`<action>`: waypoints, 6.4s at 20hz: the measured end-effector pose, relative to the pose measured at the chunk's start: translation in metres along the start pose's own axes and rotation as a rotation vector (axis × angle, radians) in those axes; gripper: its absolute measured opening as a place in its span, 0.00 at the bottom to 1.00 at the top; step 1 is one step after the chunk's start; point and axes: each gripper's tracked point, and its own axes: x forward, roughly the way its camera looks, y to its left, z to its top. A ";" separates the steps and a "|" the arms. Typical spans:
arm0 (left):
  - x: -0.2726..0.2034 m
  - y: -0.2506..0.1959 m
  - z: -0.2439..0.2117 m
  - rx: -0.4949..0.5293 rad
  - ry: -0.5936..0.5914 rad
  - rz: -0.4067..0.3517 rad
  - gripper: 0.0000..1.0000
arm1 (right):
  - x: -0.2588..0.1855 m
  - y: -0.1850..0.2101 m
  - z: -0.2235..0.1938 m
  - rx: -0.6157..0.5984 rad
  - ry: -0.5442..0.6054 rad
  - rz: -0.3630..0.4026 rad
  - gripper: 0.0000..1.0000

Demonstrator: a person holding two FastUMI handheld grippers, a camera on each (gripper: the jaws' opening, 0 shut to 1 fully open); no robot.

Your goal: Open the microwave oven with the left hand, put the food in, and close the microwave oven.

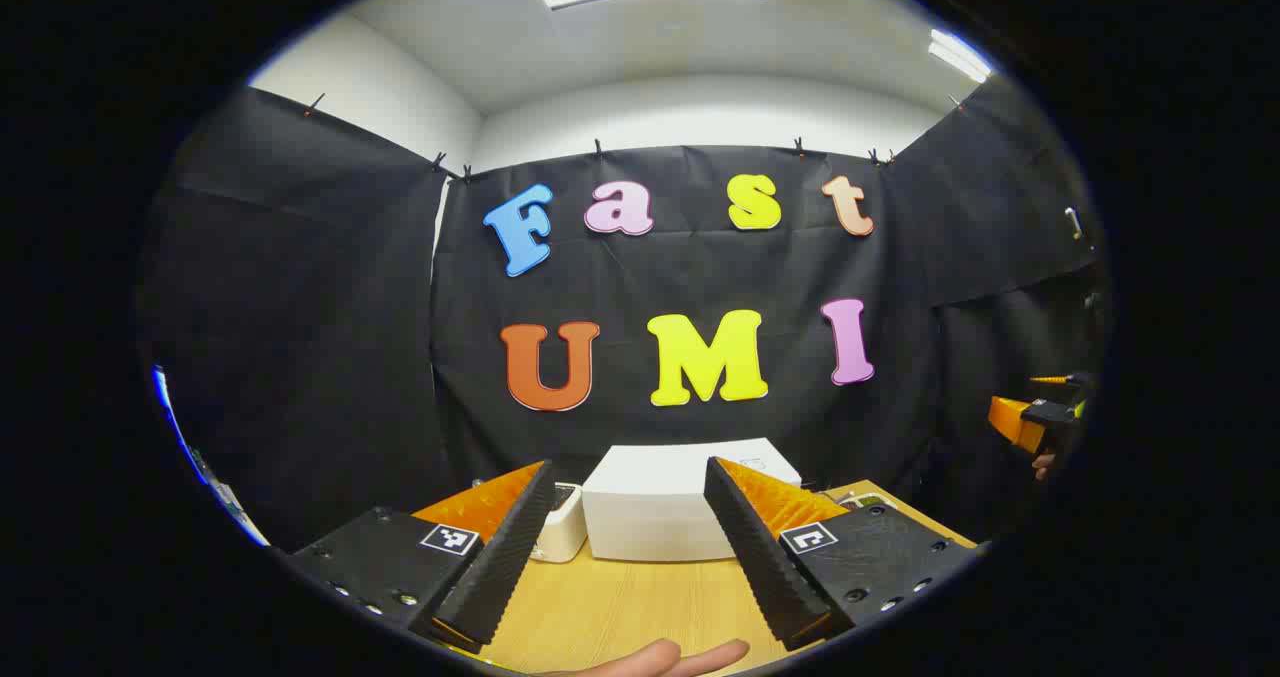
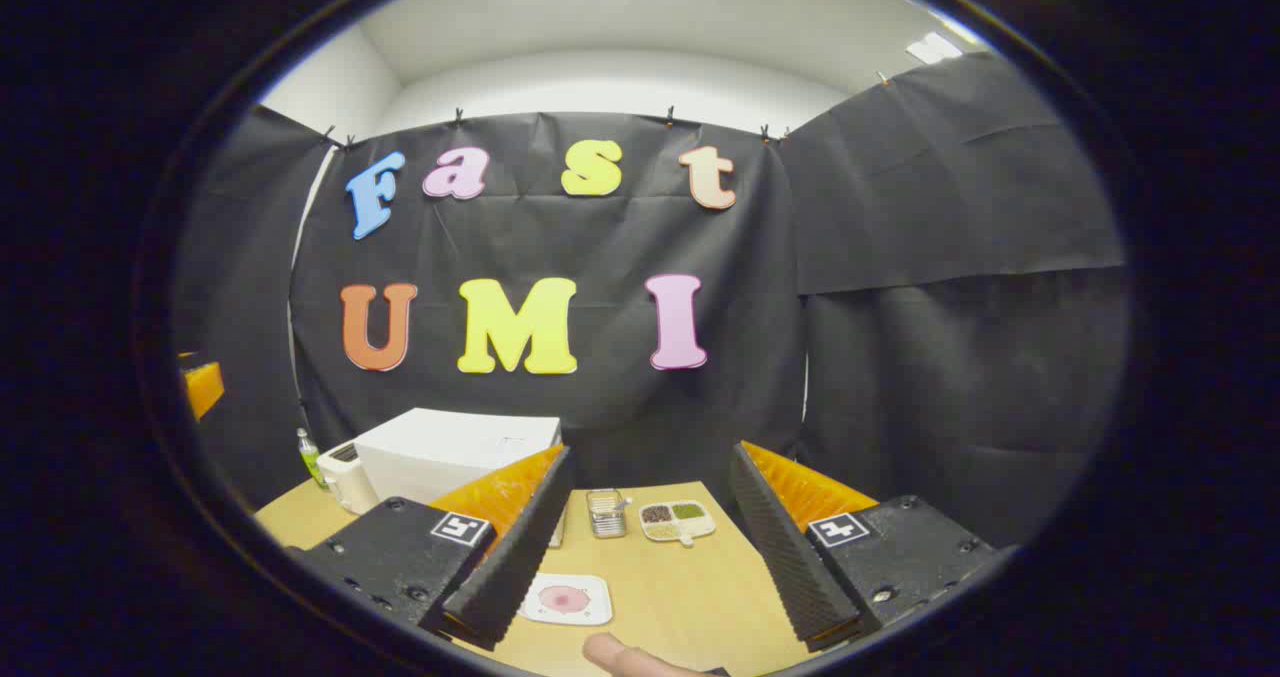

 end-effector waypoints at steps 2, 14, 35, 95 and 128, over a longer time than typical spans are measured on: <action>-0.005 0.003 0.001 0.002 0.003 0.002 0.94 | 0.000 -0.004 -0.001 -0.004 0.005 -0.003 0.95; -0.008 0.000 -0.001 -0.009 0.016 -0.007 0.94 | -0.006 -0.016 0.009 -0.020 -0.023 -0.006 0.95; 0.160 -0.153 -0.190 -0.059 0.237 -0.158 0.95 | -0.009 -0.036 0.002 -0.018 -0.055 0.028 0.94; 0.129 -0.090 -0.340 -0.085 0.253 -0.312 0.04 | -0.024 -0.052 -0.114 -0.042 0.083 0.077 1.00; -0.027 0.107 -0.166 -0.143 0.150 0.121 0.93 | 0.129 0.040 -0.331 0.022 0.914 0.375 0.94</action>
